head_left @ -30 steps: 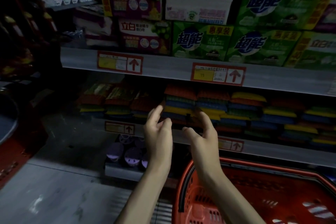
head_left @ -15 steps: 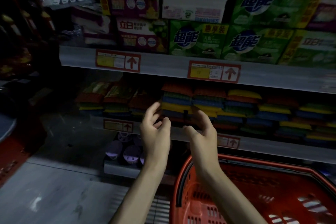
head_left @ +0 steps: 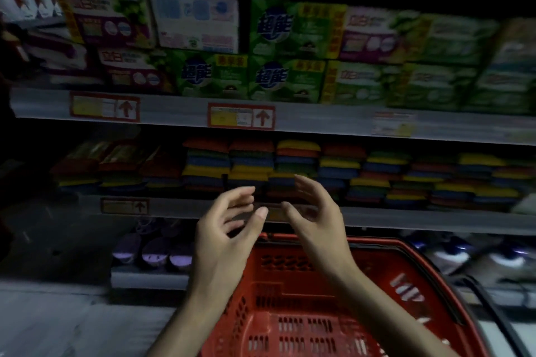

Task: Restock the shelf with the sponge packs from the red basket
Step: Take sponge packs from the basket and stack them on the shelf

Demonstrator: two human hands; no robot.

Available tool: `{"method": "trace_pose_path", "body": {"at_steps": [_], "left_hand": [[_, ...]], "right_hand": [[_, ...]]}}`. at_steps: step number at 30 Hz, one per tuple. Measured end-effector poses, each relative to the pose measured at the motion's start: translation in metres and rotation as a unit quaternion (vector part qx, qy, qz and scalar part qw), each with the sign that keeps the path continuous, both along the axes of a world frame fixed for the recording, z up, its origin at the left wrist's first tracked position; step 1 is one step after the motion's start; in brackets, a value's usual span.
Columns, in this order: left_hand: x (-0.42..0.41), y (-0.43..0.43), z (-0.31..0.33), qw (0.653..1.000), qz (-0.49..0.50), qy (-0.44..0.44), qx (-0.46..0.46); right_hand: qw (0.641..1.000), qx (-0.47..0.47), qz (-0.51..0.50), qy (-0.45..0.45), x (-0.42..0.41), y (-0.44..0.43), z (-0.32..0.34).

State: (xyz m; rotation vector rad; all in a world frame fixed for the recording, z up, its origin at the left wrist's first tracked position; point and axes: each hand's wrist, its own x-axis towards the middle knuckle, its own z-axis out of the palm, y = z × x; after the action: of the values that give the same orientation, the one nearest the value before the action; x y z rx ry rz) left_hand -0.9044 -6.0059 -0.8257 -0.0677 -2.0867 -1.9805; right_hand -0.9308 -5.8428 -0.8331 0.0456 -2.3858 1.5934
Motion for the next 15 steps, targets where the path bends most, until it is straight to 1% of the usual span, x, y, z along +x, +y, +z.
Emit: {"method": "trace_pose_path", "body": {"at_steps": [3,6,9,11,15], "left_hand": [[0.025,0.029,0.008,0.998,-0.046,0.016,-0.041],[0.034,0.063,0.011,0.993,-0.064,0.032,-0.097],[0.034,0.103,0.011,0.986,-0.089,0.017,-0.139],[0.030,0.131,0.010,0.982,-0.095,0.029,-0.160],[0.017,0.196,0.011,0.971,-0.117,0.063,-0.199]], "right_hand": [[0.999,0.048,-0.006,0.003,0.019,0.062,0.007],[0.997,0.075,-0.035,0.002,0.036,0.128,0.014],[0.996,0.057,-0.067,-0.009,0.045,0.182,0.021],[0.994,0.043,-0.094,-0.021,0.045,0.212,0.023],[0.985,-0.042,-0.154,-0.058,0.033,0.268,0.021]]}}
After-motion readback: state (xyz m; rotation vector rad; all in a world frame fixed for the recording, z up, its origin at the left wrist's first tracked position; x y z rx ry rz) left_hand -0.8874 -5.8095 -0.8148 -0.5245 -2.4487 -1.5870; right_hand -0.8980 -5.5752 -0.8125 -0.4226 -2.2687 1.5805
